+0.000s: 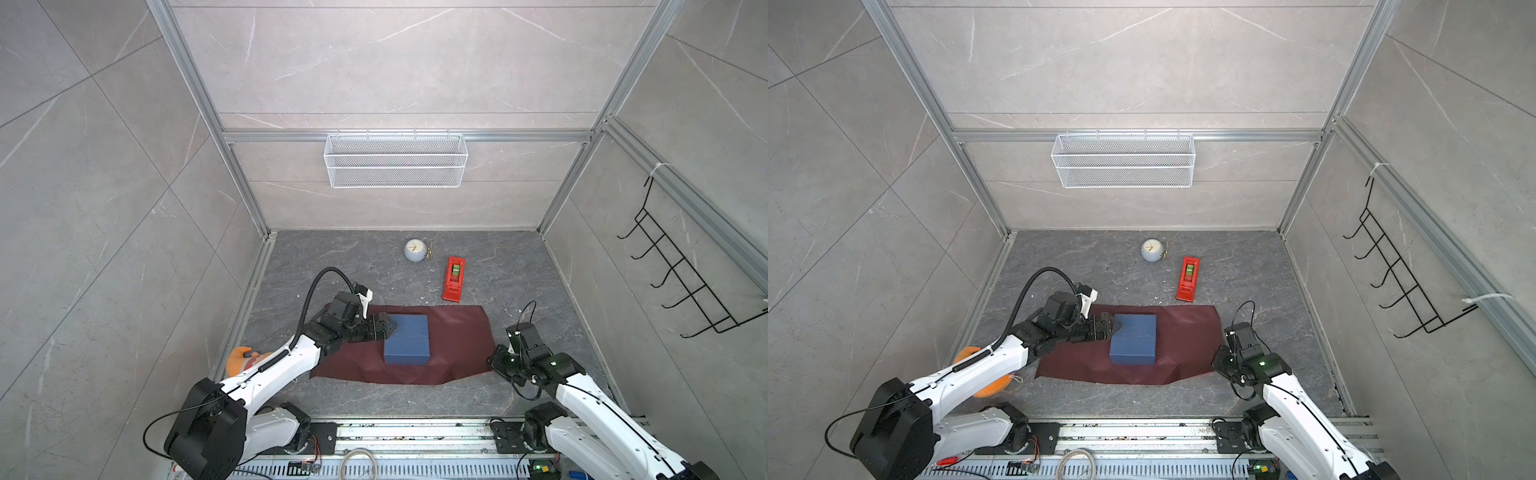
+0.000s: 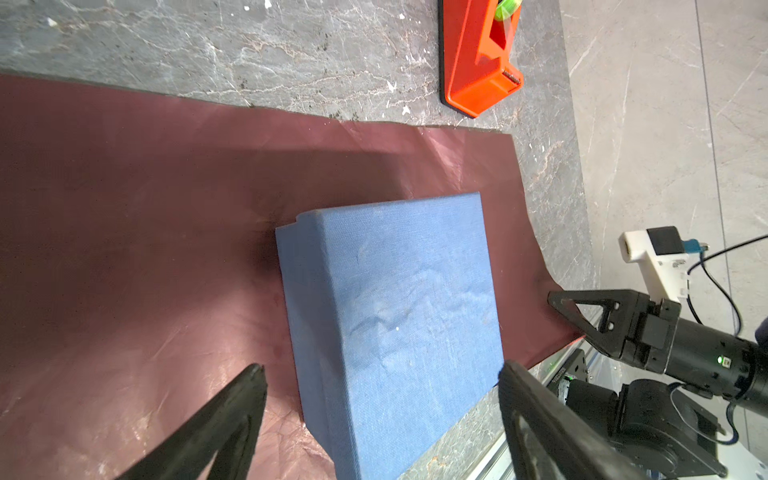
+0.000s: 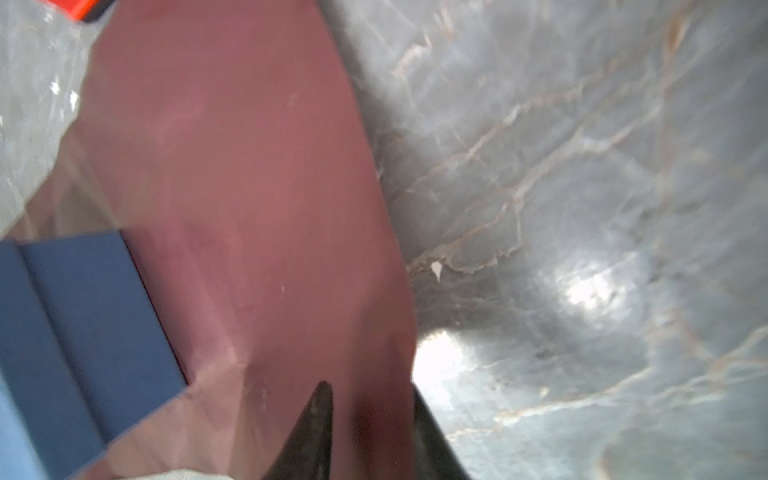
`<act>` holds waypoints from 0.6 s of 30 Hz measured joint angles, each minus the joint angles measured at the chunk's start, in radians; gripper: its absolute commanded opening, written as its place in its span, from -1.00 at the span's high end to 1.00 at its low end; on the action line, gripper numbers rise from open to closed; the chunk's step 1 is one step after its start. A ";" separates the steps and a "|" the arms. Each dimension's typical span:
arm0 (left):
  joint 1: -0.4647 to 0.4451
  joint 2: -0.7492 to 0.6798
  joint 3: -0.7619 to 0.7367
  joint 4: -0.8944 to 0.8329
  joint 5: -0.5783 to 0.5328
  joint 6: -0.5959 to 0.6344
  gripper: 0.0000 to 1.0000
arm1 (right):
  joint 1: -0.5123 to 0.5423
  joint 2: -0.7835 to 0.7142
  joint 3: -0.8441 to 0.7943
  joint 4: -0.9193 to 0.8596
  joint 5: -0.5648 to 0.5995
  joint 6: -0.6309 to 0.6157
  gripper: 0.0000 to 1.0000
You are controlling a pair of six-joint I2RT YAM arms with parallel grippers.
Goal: Wrap the gift box in paper
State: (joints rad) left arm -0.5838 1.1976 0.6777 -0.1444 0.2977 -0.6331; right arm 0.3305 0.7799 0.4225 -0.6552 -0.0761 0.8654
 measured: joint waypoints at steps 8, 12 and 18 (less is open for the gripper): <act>0.000 0.000 0.025 -0.016 -0.006 -0.026 -0.77 | 0.135 -0.013 0.058 -0.007 0.081 -0.028 0.89; 0.000 0.000 0.048 -0.034 -0.005 -0.053 -0.74 | 0.246 0.026 0.142 0.004 0.127 -0.031 0.90; -0.001 0.004 0.066 -0.042 0.002 -0.118 -0.73 | 0.403 0.128 0.233 0.046 0.188 -0.023 0.91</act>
State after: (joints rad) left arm -0.5850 1.2015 0.7433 -0.1860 0.2993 -0.7509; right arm 0.7338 0.9077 0.6552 -0.6094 0.1116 0.8425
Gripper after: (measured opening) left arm 0.866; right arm 0.048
